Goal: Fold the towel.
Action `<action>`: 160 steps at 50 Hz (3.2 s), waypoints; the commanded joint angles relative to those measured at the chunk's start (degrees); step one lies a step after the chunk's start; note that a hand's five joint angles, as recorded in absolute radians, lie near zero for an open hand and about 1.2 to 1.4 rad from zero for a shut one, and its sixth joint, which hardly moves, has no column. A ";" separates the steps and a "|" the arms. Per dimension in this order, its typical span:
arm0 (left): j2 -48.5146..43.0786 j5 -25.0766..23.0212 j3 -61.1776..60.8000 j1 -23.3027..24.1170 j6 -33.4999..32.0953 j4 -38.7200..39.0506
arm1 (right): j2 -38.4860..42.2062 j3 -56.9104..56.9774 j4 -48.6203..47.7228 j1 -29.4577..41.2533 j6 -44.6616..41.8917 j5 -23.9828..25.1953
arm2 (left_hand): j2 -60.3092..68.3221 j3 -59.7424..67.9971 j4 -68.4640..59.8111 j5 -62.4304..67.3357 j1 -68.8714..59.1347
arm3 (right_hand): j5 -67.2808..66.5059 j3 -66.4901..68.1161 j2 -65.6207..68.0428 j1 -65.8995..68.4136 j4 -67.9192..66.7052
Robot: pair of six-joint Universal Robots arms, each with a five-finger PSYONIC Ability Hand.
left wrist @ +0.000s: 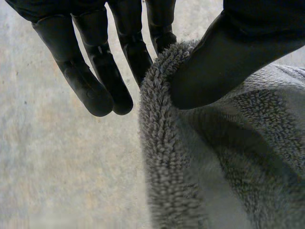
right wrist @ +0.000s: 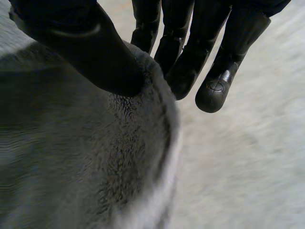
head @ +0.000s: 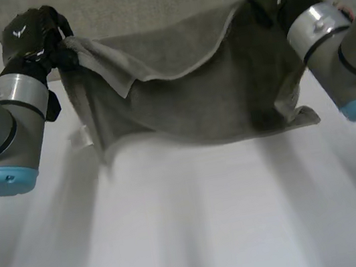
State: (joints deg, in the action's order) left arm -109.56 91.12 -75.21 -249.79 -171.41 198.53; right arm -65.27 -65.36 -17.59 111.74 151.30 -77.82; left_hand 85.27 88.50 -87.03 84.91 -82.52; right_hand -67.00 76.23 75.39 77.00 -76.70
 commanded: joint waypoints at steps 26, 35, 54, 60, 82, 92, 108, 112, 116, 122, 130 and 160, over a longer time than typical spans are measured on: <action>-3.73 -7.18 -15.05 -10.81 -5.16 -8.86 | 8.41 -9.61 23.04 -0.04 -5.49 1.26 | -5.27 -8.50 7.03 -14.91 2.52 | 5.51 -4.75 -3.91 -5.52 5.22; -5.57 -7.01 -14.97 -12.22 -5.34 -6.92 | 10.17 -11.63 20.49 0.14 -3.38 -3.13 | -5.27 -8.50 7.03 -14.91 2.52 | 32.09 -31.33 -30.48 -32.09 31.80; -6.01 -7.01 -14.79 -13.71 -5.78 -5.25 | 2.87 -18.49 22.08 -0.65 -2.33 -2.87 | -26.10 -29.34 27.87 -35.74 23.35 | 50.76 -50.00 -49.15 -50.77 50.47; -7.24 -6.92 -13.30 -13.62 -10.68 -5.43 | -2.22 -19.71 21.46 -0.74 0.83 -2.17 | -74.04 -77.27 75.80 -83.68 71.29 | 61.51 -60.74 -59.90 -61.51 61.21; 14.64 -7.45 -24.02 -11.16 -18.35 -4.99 | -16.38 -29.38 19.18 -0.91 3.91 1.79 | -70.51 -73.75 72.28 -80.15 67.76 | 60.69 -59.92 -59.08 -60.69 60.39; 21.59 -10.08 -30.26 -4.48 -18.79 -3.32 | -17.34 -33.95 18.47 -1.88 3.56 1.88 | -70.00 -73.24 71.77 -79.65 67.26 | 60.69 -59.92 -59.08 -60.69 60.39; 8.15 -10.44 -36.15 5.88 -38.11 0.10 | -16.29 -43.97 8.46 -4.87 4.61 -1.89 | -61.59 -64.83 63.36 -71.24 58.85 | 60.35 -59.59 -58.74 -60.35 60.06; 5.43 -10.09 -36.32 6.33 -39.61 1.42 | -16.03 -45.20 7.66 -4.87 5.92 -1.81 | -62.10 -65.33 63.86 -71.74 59.35 | 60.19 -59.42 -58.58 -60.19 59.89; 2.26 -9.82 -36.41 7.03 -40.14 3.00 | -14.89 -45.47 7.22 -4.87 8.91 -1.64 | -62.27 -65.50 64.03 -71.91 59.52 | 60.02 -59.25 -58.41 -60.02 59.72; 0.23 -9.56 -35.97 7.21 -40.23 5.47 | -14.18 -45.56 7.22 -4.96 10.24 -1.11 | -61.93 -65.17 63.70 -71.57 59.18 | 59.34 -58.58 -57.73 -59.34 59.05; -2.85 -7.45 -34.83 7.21 -40.32 9.25 | -11.28 -45.56 6.87 -4.69 10.42 -0.67 | -61.43 -64.66 63.19 -71.07 58.68 | 56.99 -56.22 -55.38 -56.99 56.69; -9.79 -4.11 -29.12 6.07 -49.28 11.88 | -7.76 -44.59 5.90 -5.05 10.33 -0.58 | -49.65 -52.89 51.42 -59.29 46.90 | 48.91 -48.15 -47.30 -48.92 48.62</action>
State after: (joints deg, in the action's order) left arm -119.04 85.12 -104.30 -243.16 -219.18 209.12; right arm -74.68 -110.50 -11.61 106.81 161.69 -78.31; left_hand 37.39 37.48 -37.39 37.16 -37.27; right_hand -17.64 27.50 27.37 27.16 -27.67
